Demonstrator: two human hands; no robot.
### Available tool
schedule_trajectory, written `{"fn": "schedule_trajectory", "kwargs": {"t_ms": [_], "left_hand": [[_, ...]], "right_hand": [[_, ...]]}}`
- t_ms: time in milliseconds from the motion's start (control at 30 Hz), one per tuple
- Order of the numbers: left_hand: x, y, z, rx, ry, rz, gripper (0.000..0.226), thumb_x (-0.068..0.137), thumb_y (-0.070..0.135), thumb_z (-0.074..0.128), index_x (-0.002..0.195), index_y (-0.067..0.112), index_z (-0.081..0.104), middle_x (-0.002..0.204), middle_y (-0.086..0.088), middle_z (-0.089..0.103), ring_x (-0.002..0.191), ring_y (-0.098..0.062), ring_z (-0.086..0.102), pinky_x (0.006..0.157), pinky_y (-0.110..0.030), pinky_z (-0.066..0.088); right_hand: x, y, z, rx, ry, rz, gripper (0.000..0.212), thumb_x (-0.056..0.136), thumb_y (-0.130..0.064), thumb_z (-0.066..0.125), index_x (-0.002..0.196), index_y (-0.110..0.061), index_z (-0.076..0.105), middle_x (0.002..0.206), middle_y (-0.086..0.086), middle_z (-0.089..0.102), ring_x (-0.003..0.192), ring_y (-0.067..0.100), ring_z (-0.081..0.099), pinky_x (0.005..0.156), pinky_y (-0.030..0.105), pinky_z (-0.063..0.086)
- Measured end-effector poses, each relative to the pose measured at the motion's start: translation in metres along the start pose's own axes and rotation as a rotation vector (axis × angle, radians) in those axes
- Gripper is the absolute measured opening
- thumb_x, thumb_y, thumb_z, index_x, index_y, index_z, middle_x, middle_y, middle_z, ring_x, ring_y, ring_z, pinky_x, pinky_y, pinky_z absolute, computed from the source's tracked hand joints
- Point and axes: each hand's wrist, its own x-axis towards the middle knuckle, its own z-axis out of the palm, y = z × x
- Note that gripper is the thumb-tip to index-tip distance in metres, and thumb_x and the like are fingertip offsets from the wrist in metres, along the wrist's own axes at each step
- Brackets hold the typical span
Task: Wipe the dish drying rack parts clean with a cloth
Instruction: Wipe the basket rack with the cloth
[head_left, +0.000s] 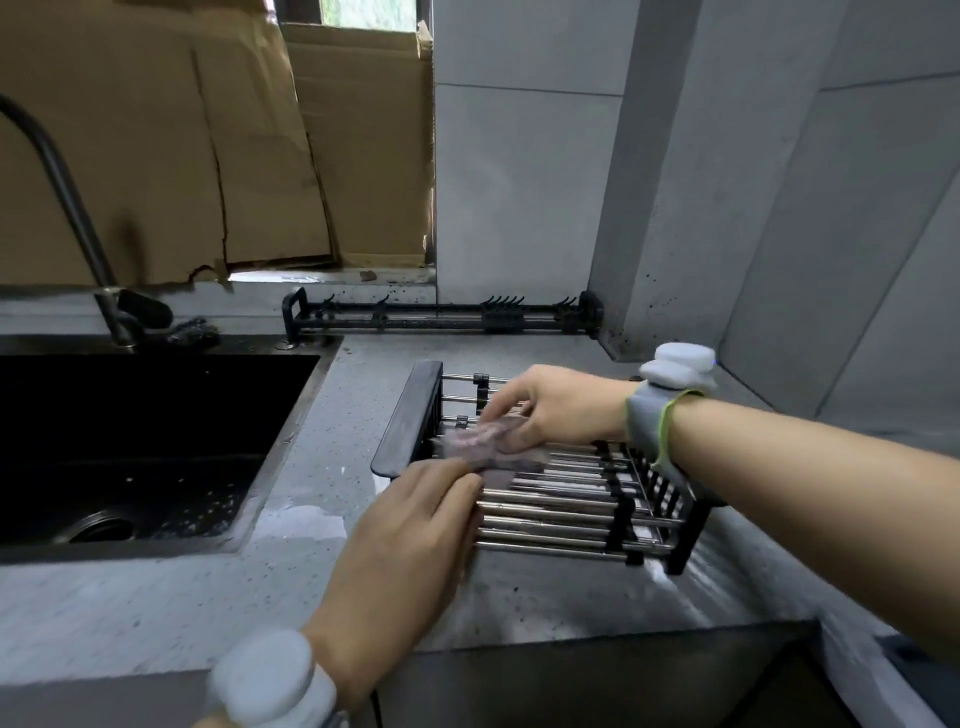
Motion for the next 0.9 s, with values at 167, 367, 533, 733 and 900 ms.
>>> {"fn": "schedule_trajectory", "kwargs": {"t_ms": [167,367,533,733,900], "left_hand": [[-0.009,-0.006,0.008,-0.019,0.012,0.03,0.021,0.09,0.003,0.07,0.111,0.0,0.071,0.113,-0.011,0.067,0.103,-0.029,0.064,0.092,-0.036,0.05],[-0.015,-0.011,0.012,0.014,0.055,0.092,0.024,0.094,0.006,0.067,0.116,-0.003,0.07,0.114,-0.014,0.069,0.107,-0.031,0.065,0.093,-0.039,0.052],[-0.01,-0.013,0.008,0.034,0.045,0.116,0.022,0.094,0.005,0.063,0.114,-0.004,0.07,0.106,-0.014,0.068,0.098,-0.031,0.064,0.085,-0.041,0.053],[-0.008,-0.012,0.006,0.026,0.043,0.12,0.021,0.096,0.009,0.062,0.111,-0.003,0.07,0.104,-0.012,0.067,0.092,-0.03,0.064,0.079,-0.042,0.053],[-0.01,-0.013,0.008,0.021,0.023,0.119,0.024,0.095,0.01,0.064,0.114,-0.002,0.07,0.109,-0.011,0.067,0.099,-0.03,0.064,0.085,-0.04,0.053]], "right_hand": [[0.032,-0.021,0.042,-0.059,-0.199,-0.181,0.02,0.095,-0.018,0.062,0.111,-0.011,0.071,0.12,0.004,0.064,0.105,0.013,0.058,0.099,0.034,0.045],[0.035,-0.02,0.045,-0.123,-0.331,-0.303,0.029,0.084,-0.011,0.051,0.102,-0.006,0.072,0.114,-0.006,0.051,0.112,0.024,0.055,0.1,0.039,0.043],[0.032,-0.017,0.04,-0.167,-0.344,-0.327,0.019,0.087,0.009,0.052,0.092,0.003,0.07,0.091,-0.008,0.053,0.091,0.014,0.052,0.084,0.02,0.04],[0.005,0.009,0.028,-0.169,-0.35,-0.167,0.025,0.078,0.01,0.051,0.08,-0.007,0.069,0.096,0.008,0.062,0.087,0.028,0.058,0.08,0.038,0.051],[-0.028,0.037,0.004,-0.45,-0.585,0.002,0.038,0.06,-0.006,0.038,0.059,-0.039,0.058,0.09,0.005,0.063,0.087,0.033,0.059,0.08,0.046,0.055]]}}
